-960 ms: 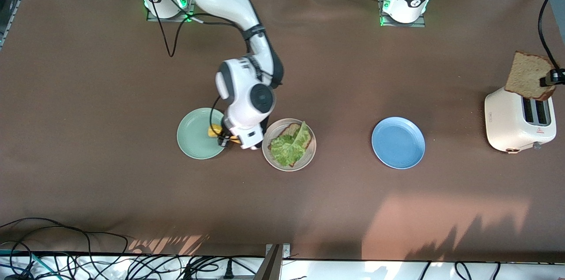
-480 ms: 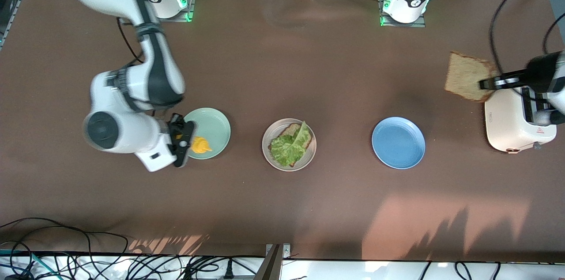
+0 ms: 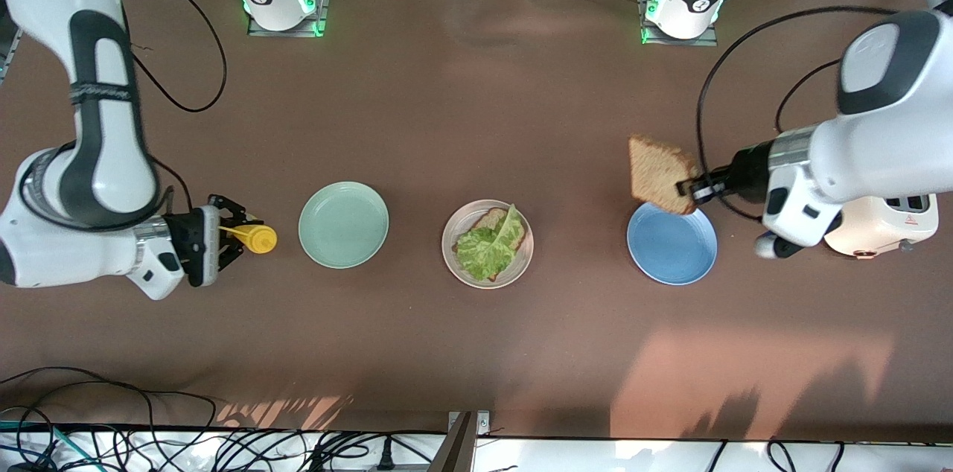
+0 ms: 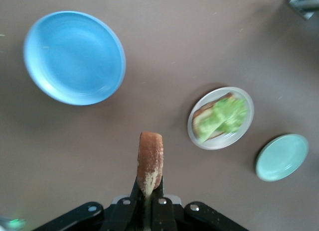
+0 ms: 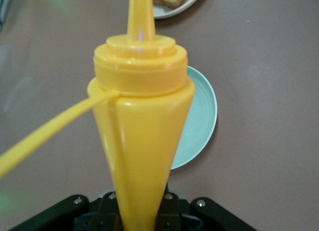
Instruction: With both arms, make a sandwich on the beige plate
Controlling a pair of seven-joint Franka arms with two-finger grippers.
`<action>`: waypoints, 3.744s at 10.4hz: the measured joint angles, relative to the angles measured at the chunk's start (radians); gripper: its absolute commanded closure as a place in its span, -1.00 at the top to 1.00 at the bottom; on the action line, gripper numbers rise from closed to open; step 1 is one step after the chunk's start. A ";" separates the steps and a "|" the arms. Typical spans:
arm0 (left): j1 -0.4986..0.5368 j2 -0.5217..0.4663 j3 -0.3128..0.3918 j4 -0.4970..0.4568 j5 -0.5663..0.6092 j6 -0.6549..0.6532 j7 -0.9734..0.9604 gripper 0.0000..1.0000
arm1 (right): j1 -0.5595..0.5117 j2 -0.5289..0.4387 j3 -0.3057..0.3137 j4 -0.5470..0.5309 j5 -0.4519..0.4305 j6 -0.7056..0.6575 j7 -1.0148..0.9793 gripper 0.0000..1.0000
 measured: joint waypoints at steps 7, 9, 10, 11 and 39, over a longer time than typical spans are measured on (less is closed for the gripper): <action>-0.248 0.195 0.004 -0.006 0.000 0.612 -0.331 -1.00 | -0.174 0.277 0.026 0.037 0.260 -0.129 -0.504 -1.00; -0.296 0.241 0.021 -0.011 0.000 0.695 -0.344 -1.00 | -0.178 0.337 0.028 0.045 0.311 -0.140 -0.534 -0.92; -0.325 0.264 0.039 -0.019 0.000 0.715 -0.345 -1.00 | -0.182 0.354 0.028 0.049 0.326 -0.146 -0.544 -0.40; -0.361 0.282 0.069 -0.027 0.000 0.742 -0.345 -1.00 | -0.186 0.355 0.029 0.053 0.330 -0.150 -0.545 0.99; -0.354 0.221 0.198 -0.148 0.078 0.475 -0.314 1.00 | -0.004 -0.570 -0.050 -0.385 -0.401 0.236 1.119 1.00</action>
